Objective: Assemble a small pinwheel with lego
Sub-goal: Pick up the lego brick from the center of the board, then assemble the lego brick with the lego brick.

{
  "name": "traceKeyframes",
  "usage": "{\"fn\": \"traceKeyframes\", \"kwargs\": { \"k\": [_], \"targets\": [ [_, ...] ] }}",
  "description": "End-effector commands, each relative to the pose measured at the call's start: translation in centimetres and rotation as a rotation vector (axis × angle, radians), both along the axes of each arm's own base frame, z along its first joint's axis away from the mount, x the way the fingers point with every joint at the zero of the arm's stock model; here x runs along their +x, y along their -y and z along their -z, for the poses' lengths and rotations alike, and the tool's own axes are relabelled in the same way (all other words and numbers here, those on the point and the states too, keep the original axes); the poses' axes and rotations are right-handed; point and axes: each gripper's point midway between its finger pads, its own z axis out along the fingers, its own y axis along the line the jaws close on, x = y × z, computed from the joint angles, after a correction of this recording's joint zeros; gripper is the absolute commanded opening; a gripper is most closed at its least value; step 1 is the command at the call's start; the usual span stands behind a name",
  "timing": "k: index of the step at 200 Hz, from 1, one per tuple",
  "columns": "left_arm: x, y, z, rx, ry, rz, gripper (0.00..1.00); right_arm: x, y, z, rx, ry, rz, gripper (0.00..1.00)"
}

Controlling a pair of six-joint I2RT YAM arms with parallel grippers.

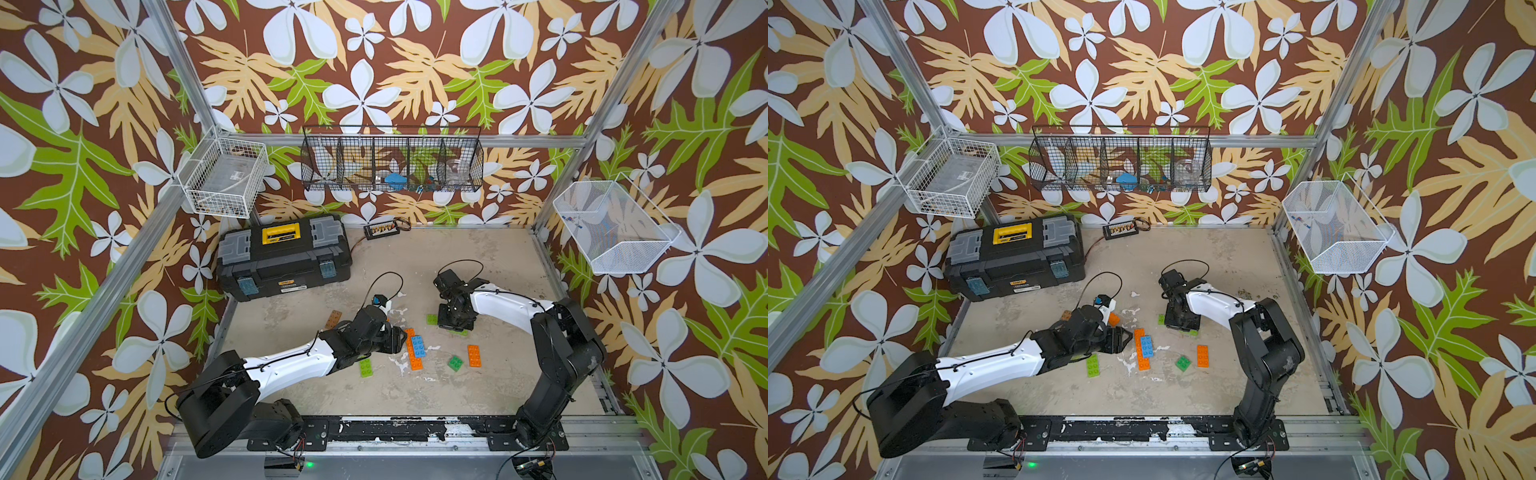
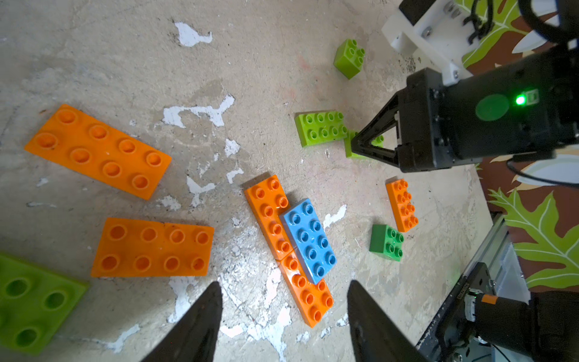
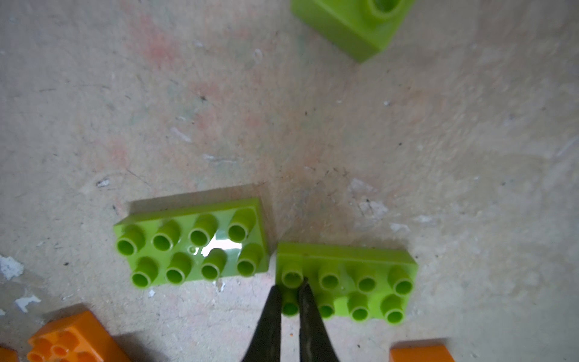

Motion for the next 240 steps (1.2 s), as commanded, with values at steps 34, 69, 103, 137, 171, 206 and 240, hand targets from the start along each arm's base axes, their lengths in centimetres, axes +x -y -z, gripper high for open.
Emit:
{"fn": "traceKeyframes", "kwargs": {
  "k": [34, 69, 103, 137, 171, 206, 240],
  "targets": [
    [-1.4, 1.0, 0.9, -0.140, -0.092, 0.003, 0.65, -3.7, 0.9, -1.0, -0.002, -0.062, -0.094, 0.12],
    [-0.7, 1.1, 0.9, -0.161, -0.105, -0.023, 0.66, -3.6, -2.1, -2.7, 0.060, -0.035, -0.185, 0.12],
    [0.3, -0.1, 0.9, -0.174, -0.112, -0.063, 0.66, -3.1, -5.5, -3.7, 0.090, -0.020, -0.273, 0.12],
    [0.5, -1.1, 1.0, -0.158, -0.105, -0.082, 0.66, -2.0, -8.1, -4.0, 0.122, -0.014, -0.334, 0.12],
    [0.4, -1.8, 1.4, -0.150, -0.106, -0.097, 0.66, -1.5, -9.7, -4.0, 0.140, -0.018, -0.381, 0.12],
    [0.5, -1.9, 1.4, -0.150, -0.106, -0.103, 0.66, -1.2, -11.2, -4.2, 0.163, -0.019, -0.416, 0.12],
    [0.5, -2.0, 1.3, -0.150, -0.103, -0.102, 0.67, -1.1, -11.9, -3.8, 0.164, -0.029, -0.434, 0.12]
  ]
}}
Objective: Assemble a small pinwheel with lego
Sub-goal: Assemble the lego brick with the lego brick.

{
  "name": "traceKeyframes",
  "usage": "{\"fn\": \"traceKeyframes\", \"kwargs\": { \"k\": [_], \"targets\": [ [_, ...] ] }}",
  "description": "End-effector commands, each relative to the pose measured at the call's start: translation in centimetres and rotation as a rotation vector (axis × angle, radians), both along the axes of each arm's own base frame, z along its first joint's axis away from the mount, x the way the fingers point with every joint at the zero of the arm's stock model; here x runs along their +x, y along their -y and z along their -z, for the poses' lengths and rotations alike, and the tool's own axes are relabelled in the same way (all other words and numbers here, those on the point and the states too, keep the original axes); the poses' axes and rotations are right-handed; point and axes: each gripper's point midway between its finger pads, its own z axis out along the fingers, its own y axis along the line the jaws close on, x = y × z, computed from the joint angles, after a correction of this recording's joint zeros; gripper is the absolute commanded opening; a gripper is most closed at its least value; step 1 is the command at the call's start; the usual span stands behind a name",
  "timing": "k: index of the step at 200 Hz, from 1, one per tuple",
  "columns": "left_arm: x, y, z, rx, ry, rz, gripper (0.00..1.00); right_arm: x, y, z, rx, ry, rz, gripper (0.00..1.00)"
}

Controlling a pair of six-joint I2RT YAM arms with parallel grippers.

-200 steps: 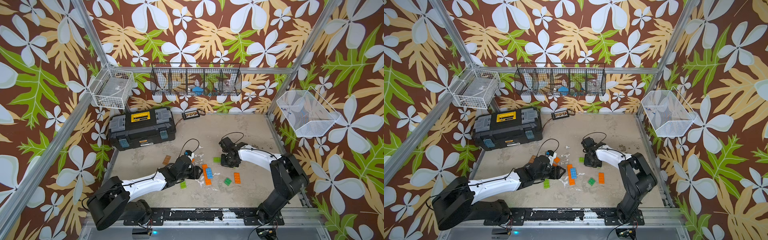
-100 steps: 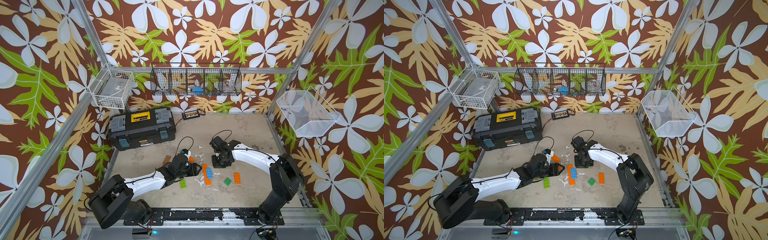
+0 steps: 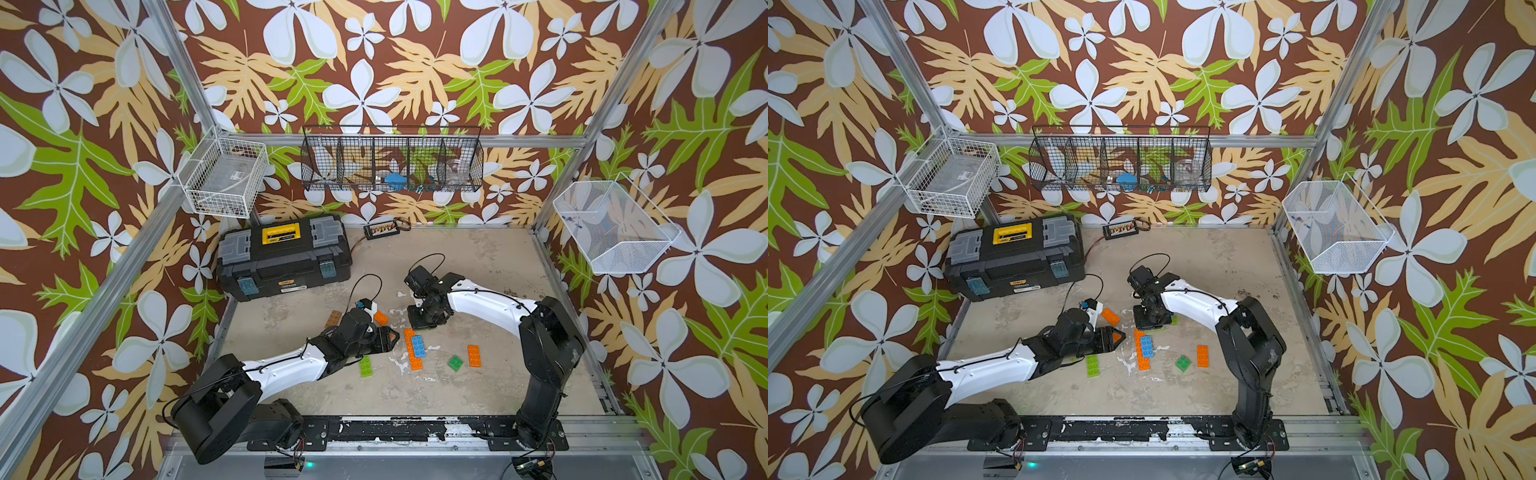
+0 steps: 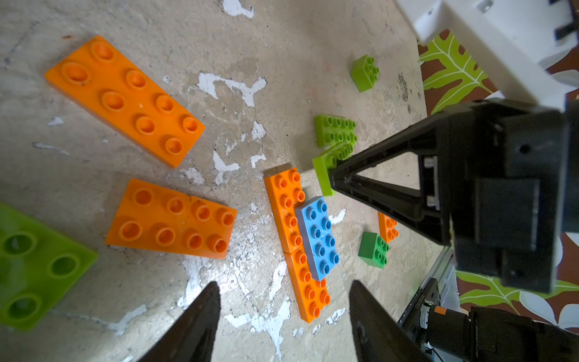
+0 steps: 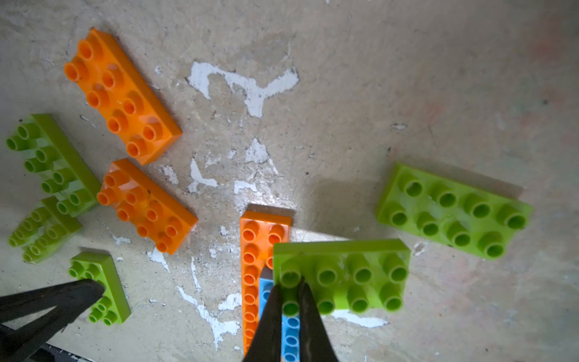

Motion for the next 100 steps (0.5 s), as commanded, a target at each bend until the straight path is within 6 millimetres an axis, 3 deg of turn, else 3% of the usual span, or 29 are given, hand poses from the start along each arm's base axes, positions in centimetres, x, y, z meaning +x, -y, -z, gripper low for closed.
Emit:
{"fn": "traceKeyframes", "kwargs": {
  "k": [1, 100],
  "targets": [
    [0.1, -0.1, -0.2, 0.005, 0.015, 0.002, 0.67, -0.3, -0.3, 0.1, -0.003, -0.016, -0.023, 0.12],
    [0.3, -1.0, -0.4, 0.000, 0.018, -0.019, 0.66, -1.2, -0.7, 1.9, -0.055, -0.050, -0.052, 0.12]
  ]
}}
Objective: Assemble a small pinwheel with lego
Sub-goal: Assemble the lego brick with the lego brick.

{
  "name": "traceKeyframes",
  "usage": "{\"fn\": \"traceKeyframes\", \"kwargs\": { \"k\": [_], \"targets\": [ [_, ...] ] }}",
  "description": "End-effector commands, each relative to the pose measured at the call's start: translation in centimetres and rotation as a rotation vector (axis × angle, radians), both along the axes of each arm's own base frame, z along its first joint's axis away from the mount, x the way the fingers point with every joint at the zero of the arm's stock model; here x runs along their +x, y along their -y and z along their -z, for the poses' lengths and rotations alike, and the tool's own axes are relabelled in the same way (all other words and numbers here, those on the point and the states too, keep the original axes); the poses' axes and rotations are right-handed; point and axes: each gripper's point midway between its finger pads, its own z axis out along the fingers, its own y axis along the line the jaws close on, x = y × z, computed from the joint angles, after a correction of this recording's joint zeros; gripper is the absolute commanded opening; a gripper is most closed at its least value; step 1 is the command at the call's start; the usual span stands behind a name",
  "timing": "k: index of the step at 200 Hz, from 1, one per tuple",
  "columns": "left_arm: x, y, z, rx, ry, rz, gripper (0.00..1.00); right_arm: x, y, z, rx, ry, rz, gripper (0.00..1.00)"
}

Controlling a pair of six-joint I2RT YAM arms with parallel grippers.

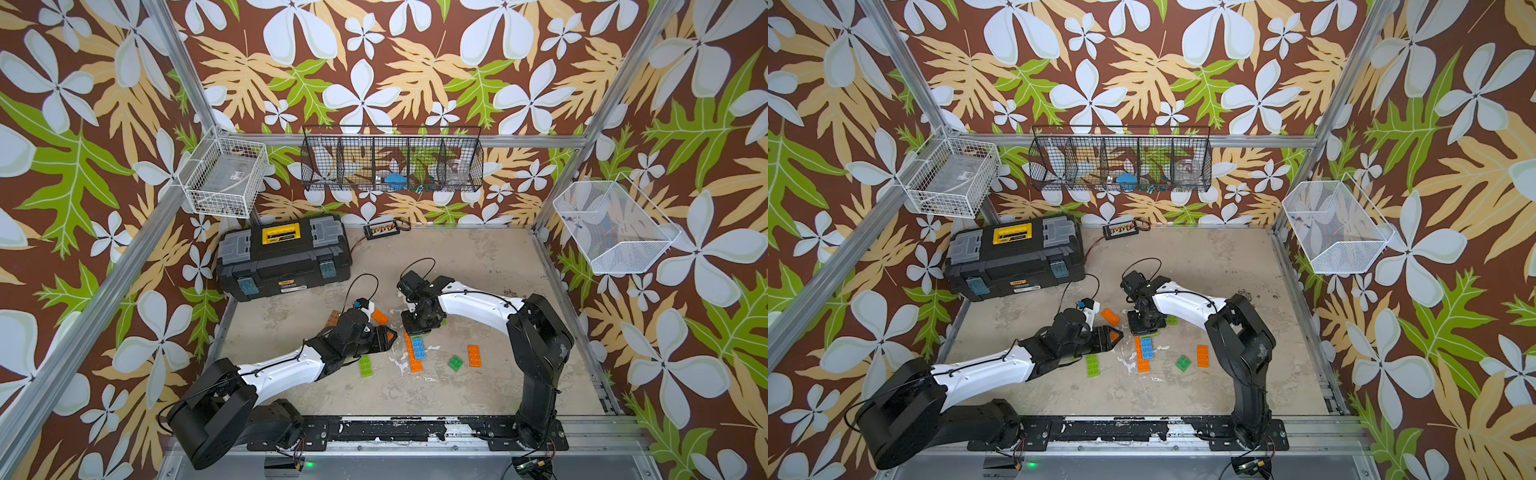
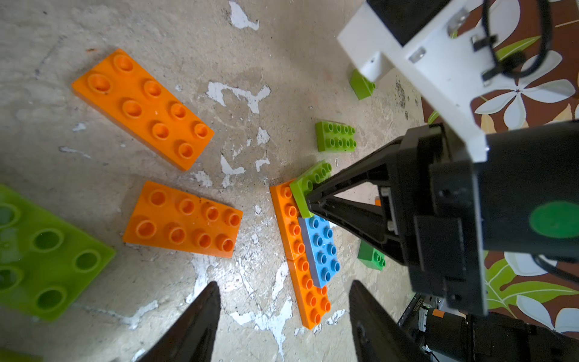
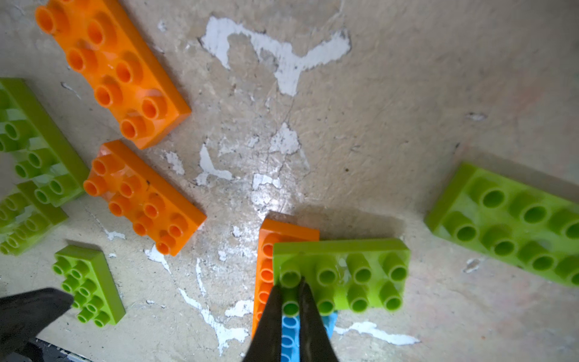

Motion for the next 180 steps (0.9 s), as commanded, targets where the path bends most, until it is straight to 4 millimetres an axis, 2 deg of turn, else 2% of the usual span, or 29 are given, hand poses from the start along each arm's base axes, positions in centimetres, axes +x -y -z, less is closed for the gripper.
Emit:
{"fn": "traceKeyframes", "kwargs": {
  "k": [1, 88, 135, 165, 180],
  "targets": [
    [0.1, -0.3, 0.0, 0.010, 0.007, 0.000, 0.67, -0.1, 0.6, 0.4, -0.039, -0.005, -0.006, 0.12],
    [0.1, -0.7, 0.0, 0.010, 0.011, -0.007, 0.67, -1.0, 2.9, 2.4, -0.232, -0.007, 0.031, 0.13],
    [0.0, -0.8, 0.1, 0.006, 0.007, -0.007, 0.67, -1.1, 3.6, 2.5, -0.248, 0.015, 0.103, 0.13],
    [-0.2, -0.9, 0.3, 0.008, 0.007, -0.007, 0.67, -1.5, 3.4, 3.1, -0.244, -0.009, 0.086, 0.13],
    [-0.3, -1.1, 0.3, 0.009, 0.009, -0.009, 0.66, -1.3, 3.1, 2.6, -0.228, -0.001, 0.083, 0.14]
  ]
}}
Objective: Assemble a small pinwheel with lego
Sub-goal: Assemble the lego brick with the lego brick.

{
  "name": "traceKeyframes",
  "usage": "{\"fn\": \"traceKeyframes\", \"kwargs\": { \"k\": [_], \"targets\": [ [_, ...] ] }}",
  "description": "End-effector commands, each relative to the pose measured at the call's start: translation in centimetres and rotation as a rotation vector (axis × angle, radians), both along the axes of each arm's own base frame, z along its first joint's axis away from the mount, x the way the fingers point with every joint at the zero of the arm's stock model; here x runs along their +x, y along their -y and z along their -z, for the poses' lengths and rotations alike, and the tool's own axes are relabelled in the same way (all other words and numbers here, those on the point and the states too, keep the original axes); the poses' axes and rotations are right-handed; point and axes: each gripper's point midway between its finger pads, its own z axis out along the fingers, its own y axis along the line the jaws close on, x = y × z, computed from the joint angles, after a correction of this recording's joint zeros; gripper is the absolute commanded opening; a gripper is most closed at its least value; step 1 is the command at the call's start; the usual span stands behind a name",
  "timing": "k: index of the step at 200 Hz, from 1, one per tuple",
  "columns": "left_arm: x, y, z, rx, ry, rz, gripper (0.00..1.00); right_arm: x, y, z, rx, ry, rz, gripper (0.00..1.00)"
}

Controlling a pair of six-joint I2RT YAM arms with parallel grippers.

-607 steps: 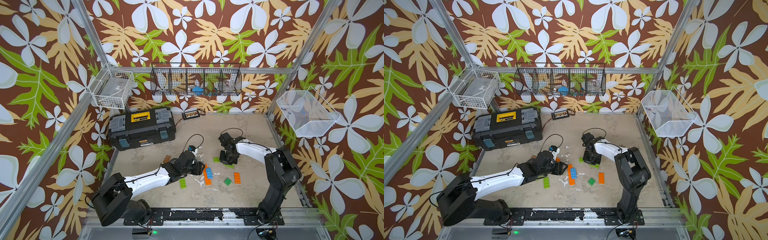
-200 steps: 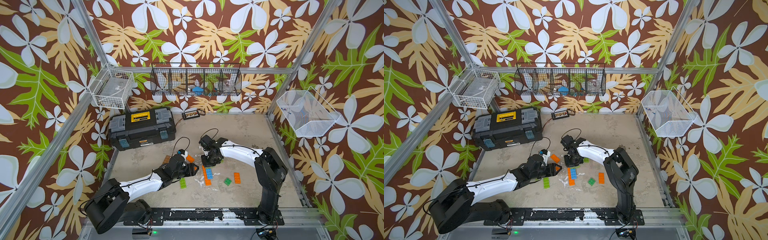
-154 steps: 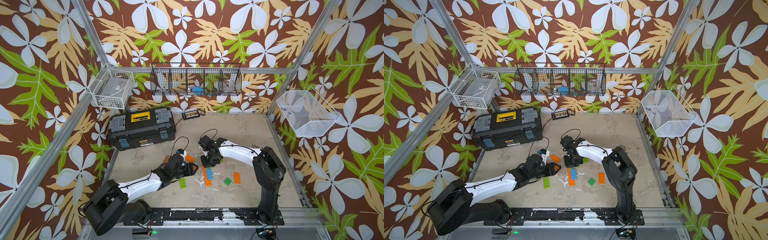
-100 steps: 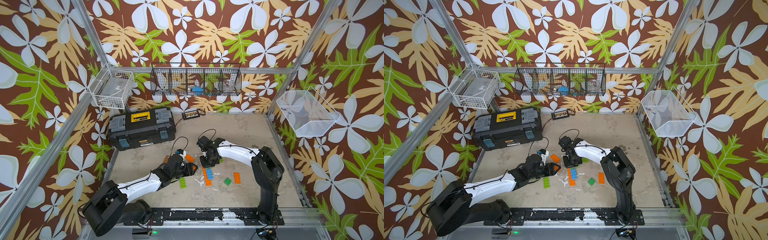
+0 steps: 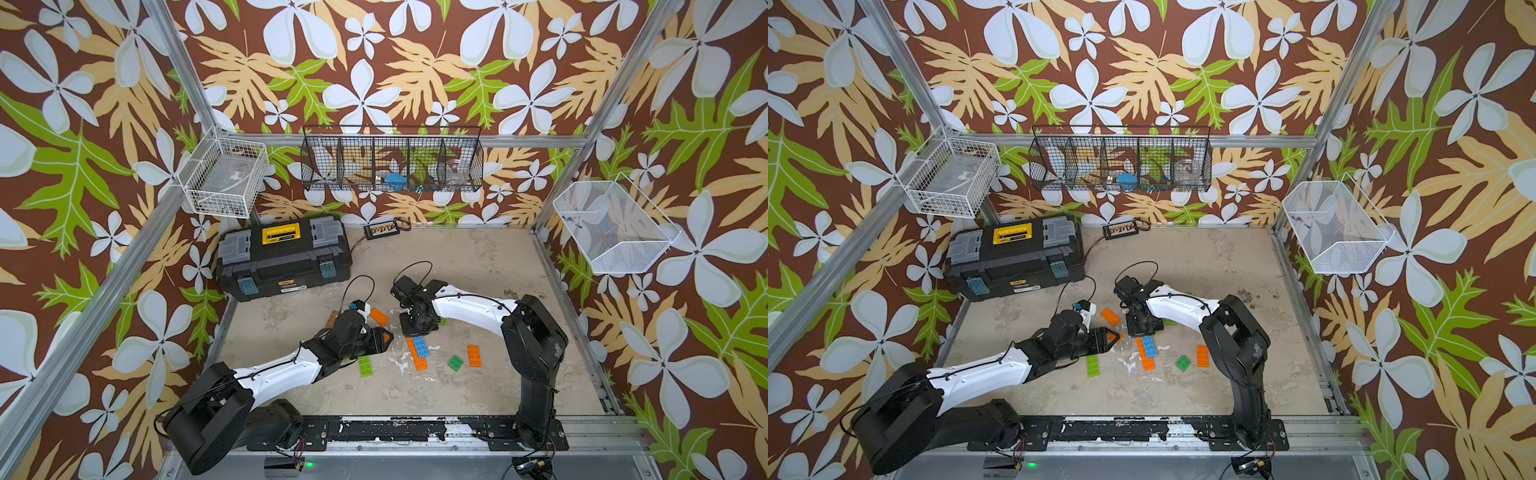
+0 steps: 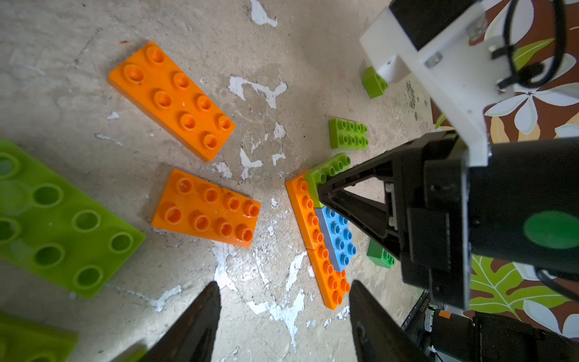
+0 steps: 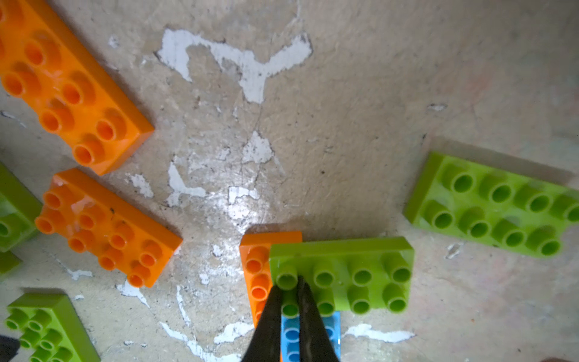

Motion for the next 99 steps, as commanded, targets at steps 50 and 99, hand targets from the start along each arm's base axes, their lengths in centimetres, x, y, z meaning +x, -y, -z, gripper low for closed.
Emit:
{"fn": "traceKeyframes", "kwargs": {
  "k": [50, 99],
  "targets": [
    [0.1, 0.1, -0.5, -0.015, 0.025, 0.012, 0.67, 0.1, 1.0, -3.3, -0.033, 0.024, 0.004, 0.20],
    [-0.1, 1.2, 0.0, -0.039, 0.001, 0.058, 0.62, -0.4, 1.1, -3.8, -0.020, 0.019, 0.003, 0.19]
  ]
}}
